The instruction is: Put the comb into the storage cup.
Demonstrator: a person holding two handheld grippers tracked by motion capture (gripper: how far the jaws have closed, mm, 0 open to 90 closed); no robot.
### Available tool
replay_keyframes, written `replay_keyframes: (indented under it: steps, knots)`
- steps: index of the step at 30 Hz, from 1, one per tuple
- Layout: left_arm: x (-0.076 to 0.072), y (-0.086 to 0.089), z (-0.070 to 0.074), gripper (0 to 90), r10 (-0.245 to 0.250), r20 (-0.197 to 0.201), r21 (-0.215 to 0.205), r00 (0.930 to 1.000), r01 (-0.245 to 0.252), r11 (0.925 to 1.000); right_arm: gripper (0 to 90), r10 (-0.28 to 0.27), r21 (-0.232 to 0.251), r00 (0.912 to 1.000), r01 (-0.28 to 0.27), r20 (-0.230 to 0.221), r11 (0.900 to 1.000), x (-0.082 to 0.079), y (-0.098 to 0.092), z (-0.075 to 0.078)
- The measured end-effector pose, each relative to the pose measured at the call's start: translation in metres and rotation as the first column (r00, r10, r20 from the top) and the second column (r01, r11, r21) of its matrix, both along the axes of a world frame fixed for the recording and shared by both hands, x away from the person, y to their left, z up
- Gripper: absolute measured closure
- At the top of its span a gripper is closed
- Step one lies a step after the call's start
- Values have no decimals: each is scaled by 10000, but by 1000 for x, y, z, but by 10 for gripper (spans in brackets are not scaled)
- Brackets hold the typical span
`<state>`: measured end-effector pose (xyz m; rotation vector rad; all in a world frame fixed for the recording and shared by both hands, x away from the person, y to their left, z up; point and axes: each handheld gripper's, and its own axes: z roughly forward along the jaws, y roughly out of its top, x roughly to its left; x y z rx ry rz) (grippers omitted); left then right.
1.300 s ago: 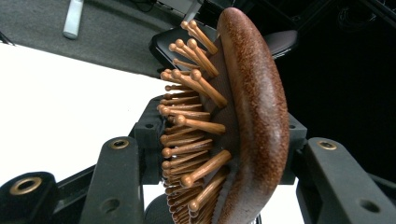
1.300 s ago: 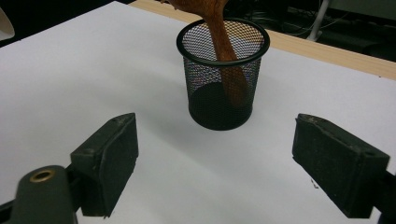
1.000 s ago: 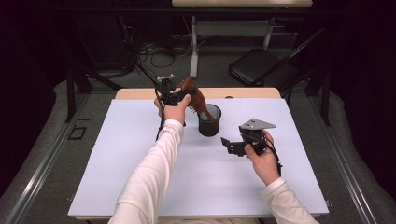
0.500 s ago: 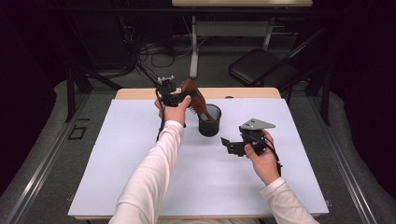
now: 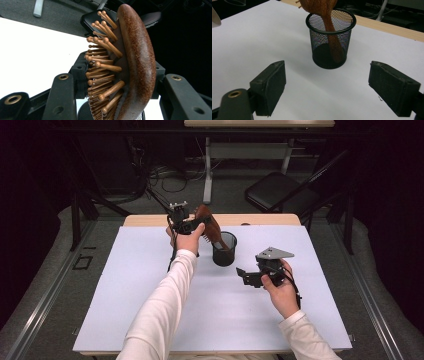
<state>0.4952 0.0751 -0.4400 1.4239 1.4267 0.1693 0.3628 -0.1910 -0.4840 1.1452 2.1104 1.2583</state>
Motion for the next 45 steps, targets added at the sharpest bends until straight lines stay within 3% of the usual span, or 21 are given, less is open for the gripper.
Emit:
replay_keyframes:
  steps: [14, 19, 25, 45]
  knots:
    - [-1, -1, 0, 491, 42, 74, 72, 10000, -43, 10000, 143, -3, -30, 10000, 3, -35, 10000, 0, 1, -1]
    - [-2, 1, -4, 486, 194, 108, -56, 9998, -194, 9998, 143, -6, -17, 10000, 6, -16, 10000, 0, 0, 0]
    - [1, 8, -8, 483, 268, -119, -399, 9996, -273, 9988, 143, -4, -14, 10000, 4, -14, 10000, 1, 0, 0]
    - [-1, 13, -11, 468, 241, 13, -451, 9997, -240, 9987, 143, 21, -123, 10000, -23, -92, 9999, 1, 1, -2]
